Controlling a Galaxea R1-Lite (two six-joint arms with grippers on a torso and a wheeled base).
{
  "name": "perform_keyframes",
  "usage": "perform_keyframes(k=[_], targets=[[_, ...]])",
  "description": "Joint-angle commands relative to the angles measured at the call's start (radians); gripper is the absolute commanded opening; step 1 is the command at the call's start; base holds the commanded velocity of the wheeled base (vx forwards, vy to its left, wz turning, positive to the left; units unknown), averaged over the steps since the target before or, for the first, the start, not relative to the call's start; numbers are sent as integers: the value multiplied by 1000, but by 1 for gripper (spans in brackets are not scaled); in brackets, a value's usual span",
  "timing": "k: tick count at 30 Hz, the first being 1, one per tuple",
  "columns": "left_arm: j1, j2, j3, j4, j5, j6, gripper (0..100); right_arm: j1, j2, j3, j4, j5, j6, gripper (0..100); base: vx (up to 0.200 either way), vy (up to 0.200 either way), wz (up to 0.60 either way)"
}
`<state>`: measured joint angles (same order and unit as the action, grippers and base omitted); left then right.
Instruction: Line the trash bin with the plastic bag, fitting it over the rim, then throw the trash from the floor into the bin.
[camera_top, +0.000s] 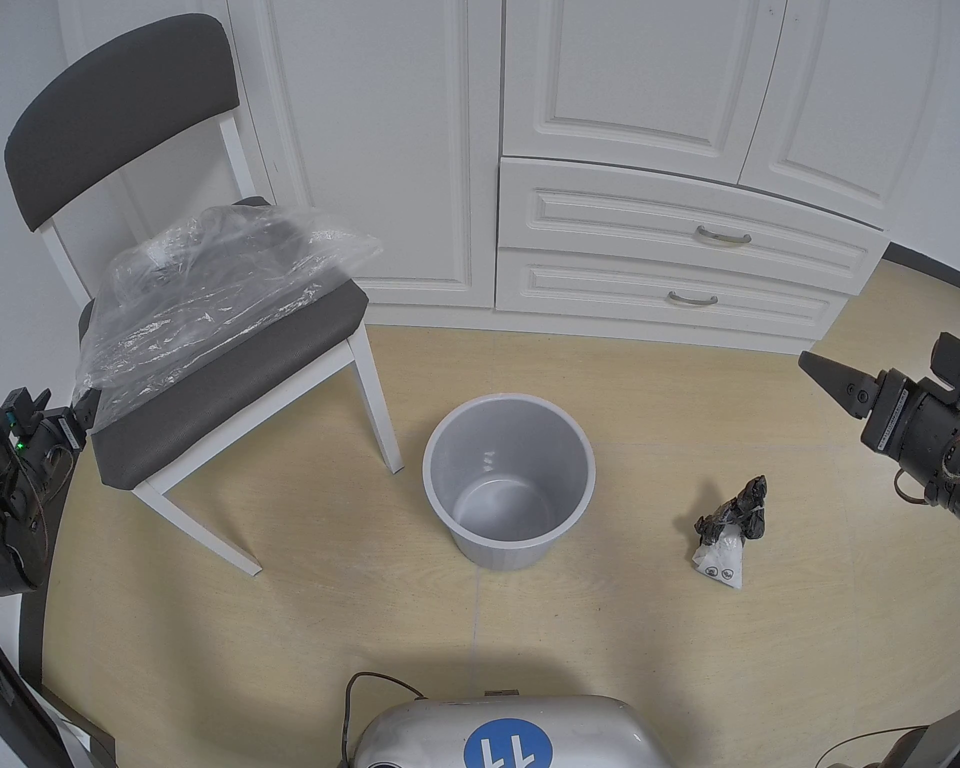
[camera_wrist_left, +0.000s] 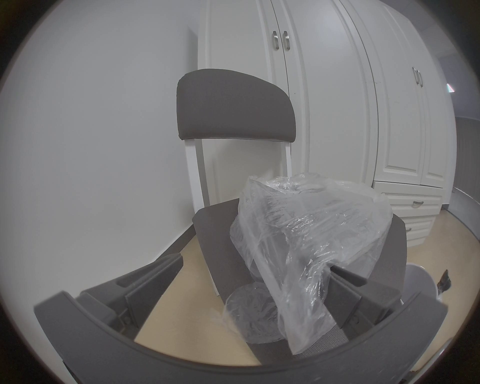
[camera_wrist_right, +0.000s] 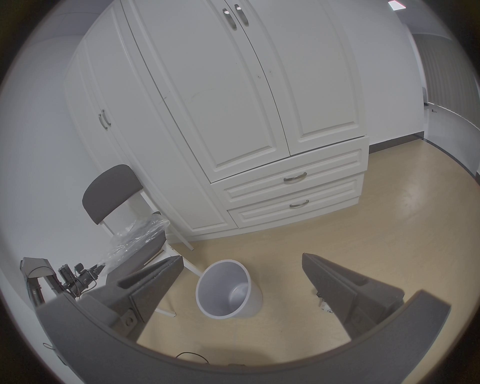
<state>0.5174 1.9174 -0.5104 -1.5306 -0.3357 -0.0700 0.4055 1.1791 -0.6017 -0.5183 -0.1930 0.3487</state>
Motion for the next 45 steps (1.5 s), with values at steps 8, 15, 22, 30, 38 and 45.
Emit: perform_keyframes(k=[8,15,22,30,38,45], targets=[[3,12,-19,0,1,-2,100,4,-3,3,-3,0,-1,100,0,0,0],[4,8,-23,0,1,-2,0,6,0,5,-3,1,-1,100,0,0,0],[1,11,-20,0,1,-2,0,4,-4,8,-5,1,-2,100,0,0,0],[-5,-6,-10,-2,1,-1,0,6,-18,11,-5,12,-14,100,0,0,0],[-71,-132,16,0,11,4,0,6,-79,-1,-3,14,-28,100,0,0,0],[-163,-308,216,1,55,-5,0,7,-121,2,0,14,-51,100,0,0,0]])
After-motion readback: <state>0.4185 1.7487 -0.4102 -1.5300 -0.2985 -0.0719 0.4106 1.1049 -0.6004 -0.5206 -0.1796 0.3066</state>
